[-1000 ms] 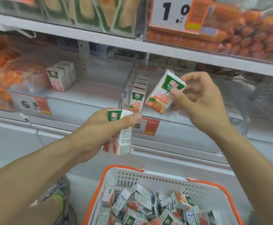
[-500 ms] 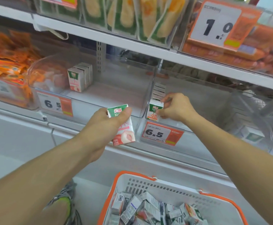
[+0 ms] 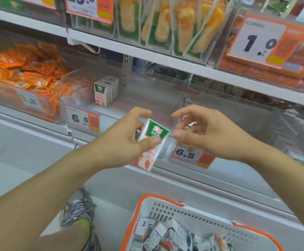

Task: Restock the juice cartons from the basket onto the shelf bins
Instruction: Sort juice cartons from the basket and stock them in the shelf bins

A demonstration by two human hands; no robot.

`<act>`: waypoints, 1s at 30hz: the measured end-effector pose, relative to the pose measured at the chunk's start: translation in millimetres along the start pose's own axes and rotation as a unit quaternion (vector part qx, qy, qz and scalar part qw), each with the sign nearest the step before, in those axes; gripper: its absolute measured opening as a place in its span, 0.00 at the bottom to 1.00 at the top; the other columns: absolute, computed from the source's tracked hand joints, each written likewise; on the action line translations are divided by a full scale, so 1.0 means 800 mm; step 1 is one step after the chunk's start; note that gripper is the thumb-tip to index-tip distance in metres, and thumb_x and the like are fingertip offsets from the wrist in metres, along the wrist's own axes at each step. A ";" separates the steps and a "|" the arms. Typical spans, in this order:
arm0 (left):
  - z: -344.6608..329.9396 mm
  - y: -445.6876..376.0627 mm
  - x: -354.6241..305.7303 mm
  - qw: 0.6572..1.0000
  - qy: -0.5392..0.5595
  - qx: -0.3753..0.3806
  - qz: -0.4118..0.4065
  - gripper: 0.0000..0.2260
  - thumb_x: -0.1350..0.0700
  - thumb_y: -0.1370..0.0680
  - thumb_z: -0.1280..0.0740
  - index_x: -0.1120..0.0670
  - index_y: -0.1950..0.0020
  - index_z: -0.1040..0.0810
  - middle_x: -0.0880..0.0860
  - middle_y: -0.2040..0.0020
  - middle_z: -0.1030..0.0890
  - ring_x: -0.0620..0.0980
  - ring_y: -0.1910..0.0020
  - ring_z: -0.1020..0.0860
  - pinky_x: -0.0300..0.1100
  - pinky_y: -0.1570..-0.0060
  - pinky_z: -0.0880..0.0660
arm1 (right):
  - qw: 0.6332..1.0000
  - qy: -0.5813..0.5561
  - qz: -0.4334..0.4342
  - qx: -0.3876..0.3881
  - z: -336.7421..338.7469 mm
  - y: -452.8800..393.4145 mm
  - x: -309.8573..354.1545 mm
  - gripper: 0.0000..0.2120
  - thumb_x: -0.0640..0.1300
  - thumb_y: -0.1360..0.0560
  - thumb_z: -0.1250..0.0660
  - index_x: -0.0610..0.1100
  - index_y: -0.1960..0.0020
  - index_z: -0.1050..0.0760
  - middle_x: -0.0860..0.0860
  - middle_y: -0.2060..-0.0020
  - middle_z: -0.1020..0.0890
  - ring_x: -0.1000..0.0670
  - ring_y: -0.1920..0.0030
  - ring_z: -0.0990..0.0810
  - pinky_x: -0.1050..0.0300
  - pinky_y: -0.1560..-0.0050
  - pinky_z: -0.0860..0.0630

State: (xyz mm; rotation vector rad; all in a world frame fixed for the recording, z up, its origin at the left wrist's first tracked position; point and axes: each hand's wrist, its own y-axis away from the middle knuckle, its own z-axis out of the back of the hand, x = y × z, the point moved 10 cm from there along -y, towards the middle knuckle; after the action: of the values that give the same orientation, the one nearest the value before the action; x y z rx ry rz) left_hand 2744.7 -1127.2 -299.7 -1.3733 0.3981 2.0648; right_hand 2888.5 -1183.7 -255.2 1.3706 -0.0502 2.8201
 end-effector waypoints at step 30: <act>0.160 0.013 0.123 0.913 -0.202 -0.348 -0.068 0.19 0.56 0.27 0.29 0.47 0.37 0.26 0.44 0.39 0.36 0.40 0.41 0.41 0.41 0.38 0.36 | 0.983 0.000 -0.053 -0.176 -0.149 -0.361 0.004 0.18 0.45 0.41 0.18 0.50 0.62 0.27 0.45 0.55 0.17 0.44 0.57 0.15 0.44 0.54 0.17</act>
State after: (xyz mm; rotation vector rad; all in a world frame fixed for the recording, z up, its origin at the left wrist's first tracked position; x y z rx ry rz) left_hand 2619.6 -1031.0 -336.8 -1.2246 -0.6547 2.3953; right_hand 2798.6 -891.1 -318.5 1.2508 -0.4385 2.5645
